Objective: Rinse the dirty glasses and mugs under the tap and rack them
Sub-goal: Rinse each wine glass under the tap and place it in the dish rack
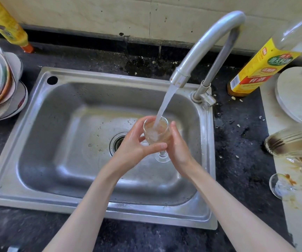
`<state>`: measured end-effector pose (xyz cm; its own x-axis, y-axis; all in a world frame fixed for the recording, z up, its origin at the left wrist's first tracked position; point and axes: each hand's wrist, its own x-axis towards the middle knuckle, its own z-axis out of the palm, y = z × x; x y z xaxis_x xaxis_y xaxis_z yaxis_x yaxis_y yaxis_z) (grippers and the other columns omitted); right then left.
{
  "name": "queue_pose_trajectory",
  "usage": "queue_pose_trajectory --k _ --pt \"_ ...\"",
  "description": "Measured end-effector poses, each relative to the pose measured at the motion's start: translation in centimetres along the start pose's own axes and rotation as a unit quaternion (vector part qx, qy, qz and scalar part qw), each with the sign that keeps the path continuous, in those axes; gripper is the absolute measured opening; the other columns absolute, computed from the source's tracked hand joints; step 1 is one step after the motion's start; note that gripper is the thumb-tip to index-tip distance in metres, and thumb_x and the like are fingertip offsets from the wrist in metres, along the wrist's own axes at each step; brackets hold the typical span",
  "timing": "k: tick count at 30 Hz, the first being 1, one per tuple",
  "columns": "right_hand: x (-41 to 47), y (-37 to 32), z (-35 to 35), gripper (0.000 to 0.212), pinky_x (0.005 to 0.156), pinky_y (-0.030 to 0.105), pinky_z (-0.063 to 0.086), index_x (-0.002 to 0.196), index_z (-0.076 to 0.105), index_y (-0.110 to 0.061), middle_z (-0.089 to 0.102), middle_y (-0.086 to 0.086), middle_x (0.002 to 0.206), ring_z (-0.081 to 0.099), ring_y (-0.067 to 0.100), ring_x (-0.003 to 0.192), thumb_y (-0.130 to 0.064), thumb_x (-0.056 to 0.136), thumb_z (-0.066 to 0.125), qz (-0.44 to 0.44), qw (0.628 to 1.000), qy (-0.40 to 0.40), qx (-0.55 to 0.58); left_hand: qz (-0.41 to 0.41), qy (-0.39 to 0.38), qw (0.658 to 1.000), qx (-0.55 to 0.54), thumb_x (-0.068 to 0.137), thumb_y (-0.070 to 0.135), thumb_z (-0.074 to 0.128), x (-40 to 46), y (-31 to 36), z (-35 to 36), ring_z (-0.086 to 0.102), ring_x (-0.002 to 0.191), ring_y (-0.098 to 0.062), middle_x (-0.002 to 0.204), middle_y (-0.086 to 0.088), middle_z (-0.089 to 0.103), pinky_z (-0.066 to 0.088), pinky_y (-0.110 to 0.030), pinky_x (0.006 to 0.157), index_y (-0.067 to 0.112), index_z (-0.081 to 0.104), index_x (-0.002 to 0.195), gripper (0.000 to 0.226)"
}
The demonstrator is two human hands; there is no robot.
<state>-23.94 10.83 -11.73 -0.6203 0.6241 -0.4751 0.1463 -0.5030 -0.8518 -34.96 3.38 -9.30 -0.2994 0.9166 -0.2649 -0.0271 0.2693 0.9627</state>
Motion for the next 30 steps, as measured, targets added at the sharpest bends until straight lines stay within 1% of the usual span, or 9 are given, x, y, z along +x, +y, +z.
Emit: queue_pose_trajectory --k 2,6,10,13,17,19,23,26,30 --pt "-0.3 -0.2 -0.2 0.059 0.058 0.023 0.038 0.106 0.065 -0.014 0.053 0.016 0.082 0.049 0.012 0.062 -0.048 0.099 0.018 0.037 0.999 -0.009 0.010 -0.040 0.036 0.998 -0.016 0.059 0.043 0.077 0.2 -0.3 0.2 0.060 0.107 -0.010 0.115 0.006 0.063 0.046 -0.030 0.094 0.035 0.053 0.116 0.062" --pt "-1.5 -1.7 -0.3 0.045 0.054 0.024 0.045 0.111 0.057 -0.007 0.058 0.011 0.088 0.053 0.014 0.057 -0.043 0.098 0.035 0.213 0.969 -0.096 0.082 -0.167 0.070 0.982 -0.056 0.075 0.065 0.057 0.3 -0.5 0.5 0.067 0.088 -0.018 0.092 0.000 0.072 0.051 -0.029 0.076 0.017 0.063 0.108 0.058" --pt "-2.0 -2.4 -0.4 0.043 0.052 0.023 0.047 0.107 0.058 -0.005 0.057 0.009 0.080 0.055 0.015 0.060 -0.043 0.096 0.042 0.280 0.952 -0.113 0.050 -0.237 0.035 0.963 -0.123 0.091 0.058 0.033 -0.5 -1.2 0.7 0.068 0.087 -0.017 0.096 -0.006 0.073 0.053 -0.024 0.070 0.014 0.065 0.108 0.057" --pt "-2.3 -1.8 -0.3 0.040 0.054 0.025 0.043 0.090 0.060 -0.008 0.058 0.013 0.082 0.054 0.017 0.058 -0.044 0.095 0.043 0.289 0.953 -0.077 0.037 -0.258 0.052 0.954 -0.144 0.097 0.050 0.027 -1.0 -1.7 0.9 0.069 0.075 -0.012 0.089 -0.004 0.073 0.052 -0.026 0.069 0.013 0.064 0.105 0.053" --pt "-2.5 -0.8 -0.5 0.050 0.051 0.026 0.039 0.094 0.058 -0.012 0.059 0.014 0.085 0.053 0.017 0.051 -0.058 0.091 0.039 0.267 0.962 -0.044 0.035 -0.195 0.072 0.972 -0.114 0.098 0.036 0.039 -1.6 -2.0 1.2 0.066 0.077 -0.011 0.092 -0.005 0.067 0.053 -0.029 0.075 0.013 0.056 0.112 0.032" --pt "-2.4 -0.4 -0.5 0.054 0.053 0.026 0.037 0.096 0.057 -0.014 0.061 0.007 0.081 0.051 0.015 0.053 -0.064 0.088 0.038 0.234 0.972 -0.014 0.020 -0.154 0.085 0.980 -0.090 0.093 0.031 0.050 -1.8 -1.8 1.2 0.064 0.081 -0.005 0.093 0.001 0.065 0.051 -0.029 0.081 0.025 0.053 0.109 0.018" --pt "-1.8 -0.6 -0.1 0.043 0.057 0.024 0.032 0.085 0.064 -0.027 0.057 -0.011 0.062 0.042 0.008 0.056 -0.060 0.090 0.038 0.128 0.990 0.055 -0.019 -0.101 0.099 0.986 -0.083 0.091 0.017 0.056 -1.8 -1.2 1.3 0.059 0.094 -0.006 0.106 0.000 0.062 0.048 -0.024 0.086 0.029 0.049 0.114 0.027" --pt "-1.3 -1.1 0.1 0.047 0.052 0.022 0.030 0.095 0.062 -0.025 0.056 -0.008 0.063 0.042 0.007 0.051 -0.059 0.093 0.030 0.089 0.994 0.060 -0.009 -0.071 0.145 0.983 -0.089 0.087 0.010 0.062 -1.4 -0.7 1.2 0.062 0.089 -0.012 0.104 -0.003 0.063 0.052 -0.027 0.081 0.026 0.053 0.108 0.027" --pt "-0.7 -1.5 -0.2 0.054 0.048 0.023 0.027 0.099 0.061 -0.020 0.052 0.004 0.071 0.039 0.007 0.046 -0.060 0.094 0.026 0.079 0.996 0.035 -0.031 0.058 0.174 0.978 0.096 0.081 0.006 0.069 -0.8 -0.5 0.3 0.058 0.091 -0.005 0.102 0.008 0.056 0.051 -0.019 0.077 0.022 0.056 0.107 0.033"
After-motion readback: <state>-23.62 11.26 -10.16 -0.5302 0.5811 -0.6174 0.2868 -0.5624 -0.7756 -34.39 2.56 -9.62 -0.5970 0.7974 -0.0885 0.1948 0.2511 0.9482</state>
